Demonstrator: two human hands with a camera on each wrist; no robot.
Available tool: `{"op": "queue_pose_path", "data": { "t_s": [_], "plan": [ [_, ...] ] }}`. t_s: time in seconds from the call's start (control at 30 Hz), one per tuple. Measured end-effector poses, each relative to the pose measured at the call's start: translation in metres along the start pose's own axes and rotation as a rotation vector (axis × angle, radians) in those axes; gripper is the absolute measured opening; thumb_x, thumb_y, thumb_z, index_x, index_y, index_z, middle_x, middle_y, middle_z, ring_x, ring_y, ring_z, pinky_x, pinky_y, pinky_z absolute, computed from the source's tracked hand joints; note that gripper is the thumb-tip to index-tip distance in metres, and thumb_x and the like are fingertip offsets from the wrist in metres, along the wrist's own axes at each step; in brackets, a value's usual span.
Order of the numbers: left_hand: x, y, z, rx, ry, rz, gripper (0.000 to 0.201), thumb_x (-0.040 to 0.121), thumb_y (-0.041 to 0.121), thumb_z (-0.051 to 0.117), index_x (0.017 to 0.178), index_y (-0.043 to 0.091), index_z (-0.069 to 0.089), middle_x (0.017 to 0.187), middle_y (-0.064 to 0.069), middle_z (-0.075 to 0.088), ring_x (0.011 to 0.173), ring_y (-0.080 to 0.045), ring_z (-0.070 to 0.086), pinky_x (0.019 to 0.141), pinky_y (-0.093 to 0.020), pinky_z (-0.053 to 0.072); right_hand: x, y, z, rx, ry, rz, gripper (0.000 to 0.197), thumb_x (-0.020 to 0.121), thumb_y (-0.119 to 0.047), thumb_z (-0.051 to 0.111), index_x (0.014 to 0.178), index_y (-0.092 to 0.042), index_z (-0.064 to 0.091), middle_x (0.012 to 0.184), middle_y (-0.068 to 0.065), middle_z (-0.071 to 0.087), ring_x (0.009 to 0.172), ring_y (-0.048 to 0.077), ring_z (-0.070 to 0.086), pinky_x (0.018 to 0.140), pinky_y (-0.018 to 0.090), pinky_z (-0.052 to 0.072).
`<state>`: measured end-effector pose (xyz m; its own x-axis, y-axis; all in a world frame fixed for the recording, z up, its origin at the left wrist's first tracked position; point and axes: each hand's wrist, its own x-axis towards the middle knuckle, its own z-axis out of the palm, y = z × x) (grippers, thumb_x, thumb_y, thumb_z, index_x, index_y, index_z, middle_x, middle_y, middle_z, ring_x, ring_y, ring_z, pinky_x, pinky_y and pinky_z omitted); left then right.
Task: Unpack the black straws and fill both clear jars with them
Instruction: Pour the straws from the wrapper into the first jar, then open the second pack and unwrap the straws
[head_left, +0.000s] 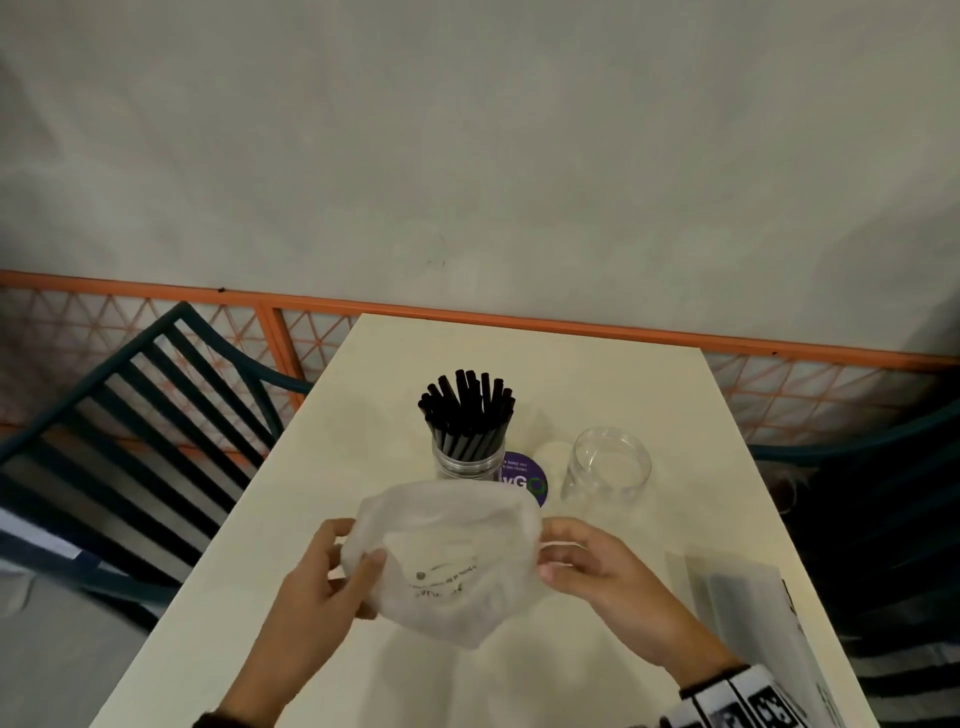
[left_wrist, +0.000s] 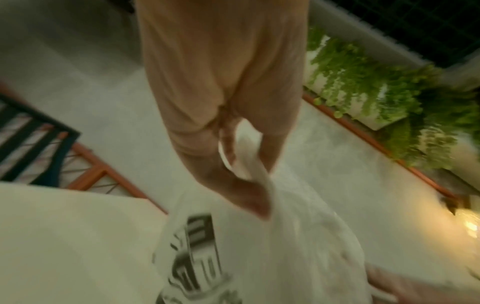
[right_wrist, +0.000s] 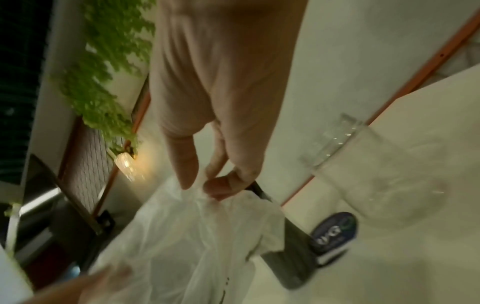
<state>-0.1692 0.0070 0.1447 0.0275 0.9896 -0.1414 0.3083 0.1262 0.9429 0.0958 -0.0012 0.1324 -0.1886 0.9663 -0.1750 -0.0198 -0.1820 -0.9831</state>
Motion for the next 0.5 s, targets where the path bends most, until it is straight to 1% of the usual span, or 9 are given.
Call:
{"op": "queue_pose_path", "data": {
  "t_s": [0.07, 0.13, 0.2, 0.23, 0.27, 0.3, 0.37, 0.43, 0.5],
  "plan": [
    [-0.012, -0.005, 0.003, -0.178, -0.136, -0.106, 0.019, 0.086, 0.026, 0.059, 0.103, 0.02, 0.062, 0.096, -0.011, 0.071, 0.073, -0.025, 0.071, 0.065, -0.026, 0.058, -0.004, 0.014, -0.005, -0.044, -0.019, -0.002, 0.031, 0.07, -0.008, 0.068, 0.099, -0.018, 0.067, 0.088, -0.006, 0.07, 0.086, 0.008, 0.062, 0.076, 0.02, 0.05],
    [-0.021, -0.013, 0.005, -0.276, -0.197, -0.154, 0.042, 0.072, 0.046, 0.068, 0.101, 0.016, 0.069, 0.097, -0.011, 0.073, 0.08, -0.031, 0.071, 0.067, -0.025, 0.058, -0.006, 0.023, -0.006, -0.142, 0.046, -0.018, 0.027, 0.074, -0.004, 0.072, 0.096, -0.02, 0.069, 0.084, -0.004, 0.066, 0.082, 0.009, 0.059, 0.074, 0.017, 0.047],
    [-0.026, -0.024, 0.008, -0.23, -0.173, -0.132, 0.072, 0.045, 0.067, 0.075, 0.094, 0.015, 0.074, 0.093, -0.006, 0.075, 0.081, -0.027, 0.072, 0.069, -0.023, 0.057, -0.007, 0.034, -0.004, -0.163, 0.117, 0.002, 0.015, 0.079, -0.004, 0.069, 0.09, -0.014, 0.068, 0.08, -0.002, 0.062, 0.079, 0.012, 0.056, 0.072, 0.015, 0.047],
    [-0.028, -0.028, 0.011, -0.19, -0.122, -0.118, 0.075, 0.039, 0.07, 0.076, 0.089, 0.015, 0.075, 0.091, -0.003, 0.075, 0.079, -0.023, 0.072, 0.069, -0.022, 0.057, -0.009, 0.038, -0.001, -0.161, 0.126, 0.012, 0.009, 0.08, -0.007, 0.068, 0.087, -0.013, 0.067, 0.078, -0.003, 0.062, 0.079, 0.012, 0.055, 0.073, 0.017, 0.048],
    [-0.031, -0.032, 0.014, -0.162, -0.076, -0.104, 0.067, 0.041, 0.067, 0.077, 0.084, 0.016, 0.076, 0.089, -0.002, 0.075, 0.078, -0.02, 0.071, 0.069, -0.022, 0.056, -0.012, 0.042, 0.002, -0.149, 0.1, 0.024, 0.006, 0.083, -0.009, 0.066, 0.085, -0.015, 0.065, 0.078, -0.006, 0.062, 0.08, 0.011, 0.056, 0.076, 0.022, 0.05],
    [-0.033, -0.034, 0.017, -0.168, -0.029, -0.106, 0.048, 0.051, 0.056, 0.08, 0.081, 0.018, 0.076, 0.087, -0.002, 0.075, 0.077, -0.02, 0.07, 0.07, -0.023, 0.055, -0.015, 0.044, 0.005, -0.122, 0.035, 0.045, 0.008, 0.085, -0.011, 0.064, 0.087, -0.018, 0.065, 0.081, -0.007, 0.063, 0.083, 0.011, 0.058, 0.079, 0.027, 0.053],
    [-0.04, -0.031, 0.025, -0.188, 0.037, -0.101, 0.008, 0.072, 0.021, 0.075, 0.08, 0.023, 0.074, 0.086, -0.006, 0.073, 0.076, -0.024, 0.069, 0.072, -0.027, 0.053, -0.021, 0.049, 0.008, -0.068, -0.136, 0.093, 0.029, 0.085, -0.007, 0.064, 0.109, -0.024, 0.062, 0.098, -0.006, 0.063, 0.091, 0.014, 0.061, 0.083, 0.03, 0.054],
    [-0.045, -0.033, 0.03, -0.2, 0.027, -0.103, 0.021, 0.078, 0.006, 0.068, 0.09, 0.023, 0.07, 0.084, -0.012, 0.07, 0.073, -0.025, 0.068, 0.068, -0.027, 0.054, -0.024, 0.052, 0.008, -0.075, -0.234, 0.109, 0.053, 0.08, 0.001, 0.067, 0.124, -0.026, 0.054, 0.104, -0.002, 0.06, 0.093, 0.015, 0.062, 0.082, 0.026, 0.052],
    [-0.05, -0.031, 0.035, -0.257, 0.005, -0.112, 0.021, 0.079, 0.008, 0.066, 0.097, 0.019, 0.069, 0.079, -0.013, 0.068, 0.069, -0.023, 0.067, 0.066, -0.031, 0.056, -0.025, 0.053, 0.009, -0.129, -0.209, 0.081, 0.052, 0.077, 0.006, 0.068, 0.116, -0.027, 0.059, 0.09, -0.002, 0.061, 0.084, 0.012, 0.062, 0.077, 0.021, 0.05]
  ]
}}
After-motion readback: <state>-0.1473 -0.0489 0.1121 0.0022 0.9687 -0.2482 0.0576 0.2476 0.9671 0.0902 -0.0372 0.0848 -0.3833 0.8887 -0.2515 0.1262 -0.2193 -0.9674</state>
